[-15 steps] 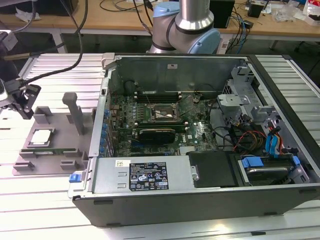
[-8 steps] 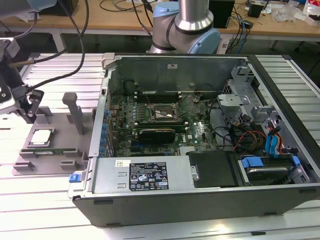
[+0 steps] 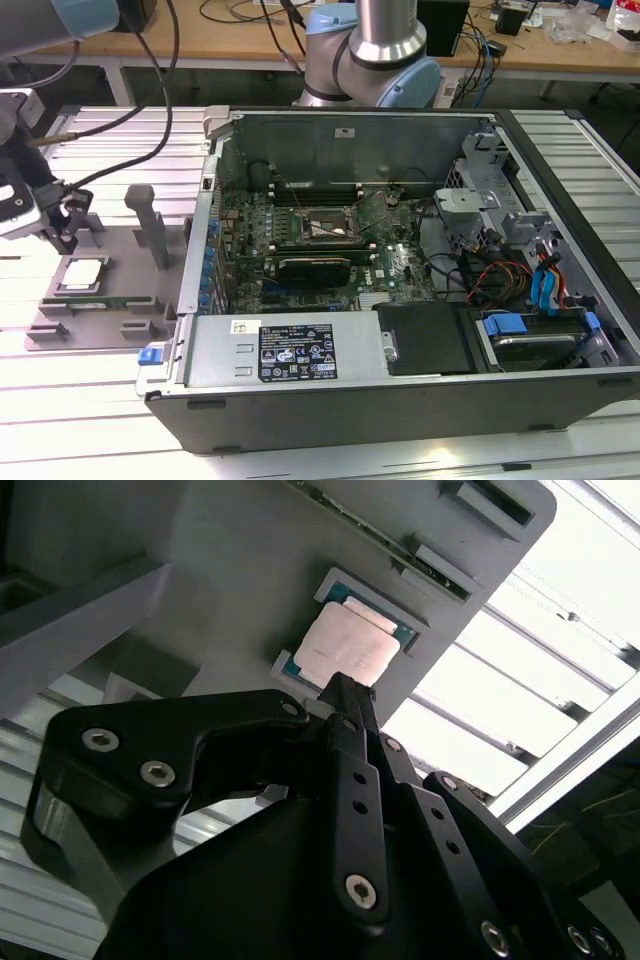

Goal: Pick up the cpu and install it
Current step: 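Pick up the cpu and move it towards the insertion slot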

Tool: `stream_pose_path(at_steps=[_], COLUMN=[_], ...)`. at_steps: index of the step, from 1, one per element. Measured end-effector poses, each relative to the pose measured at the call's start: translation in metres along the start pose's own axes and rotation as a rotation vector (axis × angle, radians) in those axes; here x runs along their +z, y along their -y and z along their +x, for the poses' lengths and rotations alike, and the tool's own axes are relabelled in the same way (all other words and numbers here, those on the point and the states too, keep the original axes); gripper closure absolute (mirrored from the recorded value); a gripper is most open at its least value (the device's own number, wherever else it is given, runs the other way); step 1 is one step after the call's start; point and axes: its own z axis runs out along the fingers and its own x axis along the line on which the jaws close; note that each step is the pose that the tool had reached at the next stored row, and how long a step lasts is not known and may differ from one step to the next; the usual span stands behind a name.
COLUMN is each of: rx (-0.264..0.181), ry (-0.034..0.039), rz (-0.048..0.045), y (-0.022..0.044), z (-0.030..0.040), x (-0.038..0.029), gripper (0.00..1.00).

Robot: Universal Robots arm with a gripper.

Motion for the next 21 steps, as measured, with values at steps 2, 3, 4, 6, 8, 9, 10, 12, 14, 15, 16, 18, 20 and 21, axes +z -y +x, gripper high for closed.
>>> stream_pose_path(at_steps=[2, 3, 4, 6, 8, 9, 10, 12, 14, 15, 16, 18, 20, 21], rx=[-0.003, -0.005, -0.005, -0.005, -0.005, -0.005, -0.006, -0.005, -0.005, -0.005, -0.005, -0.005, -0.005, -0.005], ry=[-0.0002, -0.0002, -0.0002, 0.0000, -0.0003, -0.0003, -0.0004, -0.0002, -0.0003, -0.0003, -0.0002, -0.0004, -0.0009, -0.0011], rz=[-0.0001, -0.0001, -0.0002, -0.0003, -0.0002, -0.0002, -0.0002, -0.0003, -0.0002, -0.0002, -0.0002, -0.0002, -0.0002, -0.0002], y=[0.0006, 0.0014, 0.0019, 0.0035, 0.0036, 0.0037, 0.0044, 0.0067, 0.0077, 0.0080, 0.0081, 0.0086, 0.0092, 0.0094], z=[0.0001, 0.0001, 0.0002, 0.0002, 0.0003, 0.0003, 0.0003, 0.0004, 0.0005, 0.0006, 0.0007, 0.0008, 0.0008, 0.0010], x=[0.0024, 0.0034, 0.0038, 0.0052, 0.0051, 0.0052, 0.0052, 0.0072, 0.0097, 0.0111, 0.0128, 0.0159, 0.0184, 0.0215], gripper=[0.89, 0.89, 0.89, 0.89, 0.89, 0.89, 0.89, 0.89, 0.89, 0.89, 0.89, 0.89, 0.89, 0.89])
